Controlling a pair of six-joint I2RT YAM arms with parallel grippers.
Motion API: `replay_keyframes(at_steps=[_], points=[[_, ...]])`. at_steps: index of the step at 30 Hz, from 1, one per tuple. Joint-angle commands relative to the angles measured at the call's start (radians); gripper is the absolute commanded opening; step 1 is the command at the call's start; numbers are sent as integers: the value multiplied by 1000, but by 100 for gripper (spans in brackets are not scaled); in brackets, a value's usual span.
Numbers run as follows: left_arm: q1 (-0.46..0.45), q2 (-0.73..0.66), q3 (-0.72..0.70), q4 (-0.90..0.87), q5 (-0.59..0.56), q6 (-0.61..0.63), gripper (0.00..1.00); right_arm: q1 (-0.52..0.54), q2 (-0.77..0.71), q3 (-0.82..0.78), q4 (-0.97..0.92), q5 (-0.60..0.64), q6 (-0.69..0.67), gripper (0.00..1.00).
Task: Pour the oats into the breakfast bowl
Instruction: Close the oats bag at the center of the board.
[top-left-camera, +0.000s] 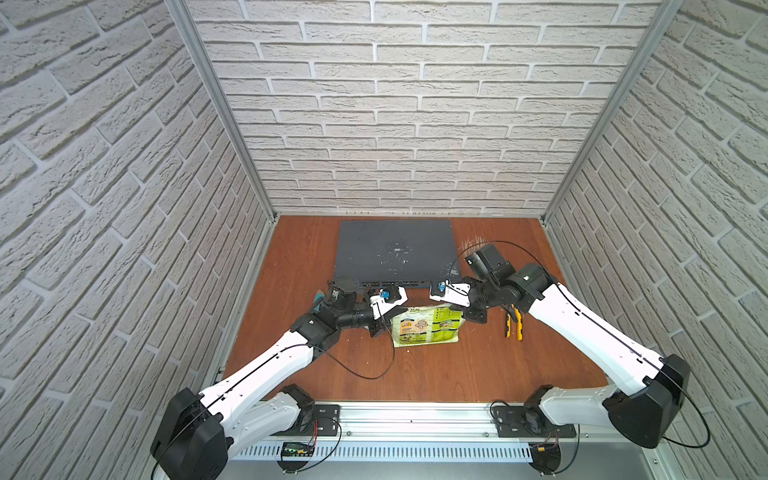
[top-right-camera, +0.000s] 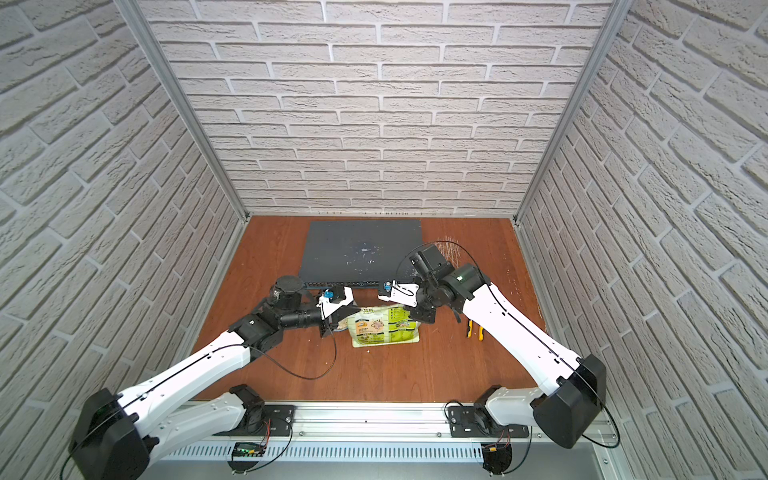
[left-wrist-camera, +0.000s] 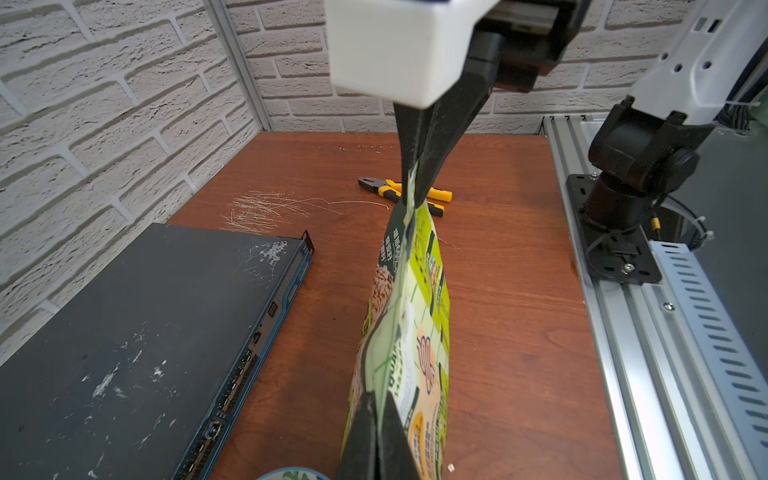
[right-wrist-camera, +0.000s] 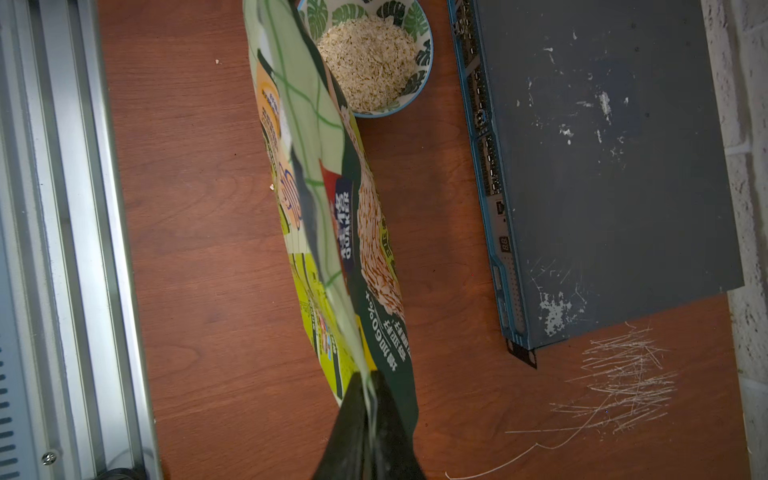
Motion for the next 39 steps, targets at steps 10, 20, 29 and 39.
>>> replay_keyframes(at_steps=[10,20,29,39], points=[[3,78,44,61,27,-8,31,-10,-49,-17,-21,-4,20,4],[-9,52,21,80,-2,0,0,-8,-50,-4,-13,-25,40,23],[0,-8,-24,65,-30,-26,27,103,43,34,97,-110,59,44],[7,-67,-73,67,-64,-33,0,142,164,110,98,-168,22,3]])
